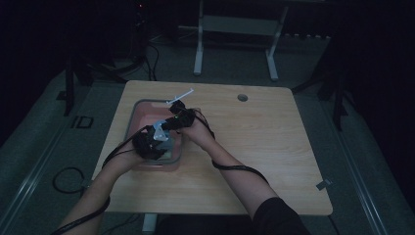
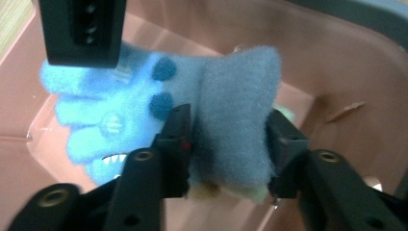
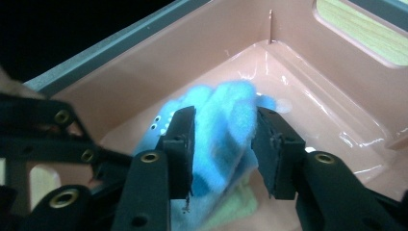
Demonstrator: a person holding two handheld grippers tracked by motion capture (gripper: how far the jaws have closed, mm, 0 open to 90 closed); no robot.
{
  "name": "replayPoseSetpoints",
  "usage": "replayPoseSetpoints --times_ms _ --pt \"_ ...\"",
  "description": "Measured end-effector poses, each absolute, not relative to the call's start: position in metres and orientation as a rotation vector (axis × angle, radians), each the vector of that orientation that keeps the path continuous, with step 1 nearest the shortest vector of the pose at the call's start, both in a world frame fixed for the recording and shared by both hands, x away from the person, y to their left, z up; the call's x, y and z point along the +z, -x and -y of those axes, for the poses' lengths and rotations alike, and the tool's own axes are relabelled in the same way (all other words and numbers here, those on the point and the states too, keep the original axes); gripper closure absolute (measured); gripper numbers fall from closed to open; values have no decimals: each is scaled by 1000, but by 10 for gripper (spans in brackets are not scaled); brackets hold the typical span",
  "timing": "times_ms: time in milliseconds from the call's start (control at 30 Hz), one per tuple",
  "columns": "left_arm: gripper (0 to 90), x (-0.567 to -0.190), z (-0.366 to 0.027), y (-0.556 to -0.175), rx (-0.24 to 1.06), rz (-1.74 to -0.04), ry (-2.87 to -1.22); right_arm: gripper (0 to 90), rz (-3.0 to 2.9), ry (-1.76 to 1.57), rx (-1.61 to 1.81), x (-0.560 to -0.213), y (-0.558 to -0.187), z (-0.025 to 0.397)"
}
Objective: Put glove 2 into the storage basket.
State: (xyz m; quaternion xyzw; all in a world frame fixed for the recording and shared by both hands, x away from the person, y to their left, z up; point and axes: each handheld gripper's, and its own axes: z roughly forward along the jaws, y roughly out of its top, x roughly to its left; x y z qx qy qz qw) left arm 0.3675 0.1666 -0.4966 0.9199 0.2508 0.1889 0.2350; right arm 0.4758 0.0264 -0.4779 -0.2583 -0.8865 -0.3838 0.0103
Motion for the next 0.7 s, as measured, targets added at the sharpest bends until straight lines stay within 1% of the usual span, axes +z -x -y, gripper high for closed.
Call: replayPoseSetpoints --times_ms 33,100,133,167,267,367,400,433,467,500,533,633,700 --pt "527 -496 -167 -367 517 -708 -2515 583 2768 798 -1201 -476 -475 -25" --pt "486 -495 -168 -367 519 -711 -2510 566 2765 789 -1214 -472 -474 -22" --pt "438 -492 -170 -365 538 -735 -2487 555 2755 786 -1228 -469 -473 -19" --pt "405 -490 -171 -364 528 -753 -2464 540 2750 784 -1235 -468 -472 -18" --pt "251 -484 -172 -361 518 -788 -2418 484 2740 769 -1263 -460 -468 -11" --pt "140 -479 -171 -358 525 -788 -2393 436 2733 757 -1295 -454 -463 -3" --pt "139 -477 -171 -358 521 -792 -2382 418 2730 756 -1305 -452 -462 0" --pt "114 -476 -170 -358 516 -796 -2363 402 2719 757 -1315 -450 -460 4" --pt "68 -475 -170 -358 519 -802 -2356 379 2702 761 -1330 -448 -459 8" --pt "58 -474 -169 -358 512 -809 -2339 364 2694 758 -1340 -447 -458 11" --pt "29 -473 -169 -358 499 -808 -2320 336 2683 755 -1350 -445 -456 14" --pt "17 -469 -167 -356 523 -820 -2259 256 2677 717 -1375 -442 -451 24" --pt "17 -466 -164 -354 517 -813 -2241 223 2685 705 -1389 -441 -447 30"
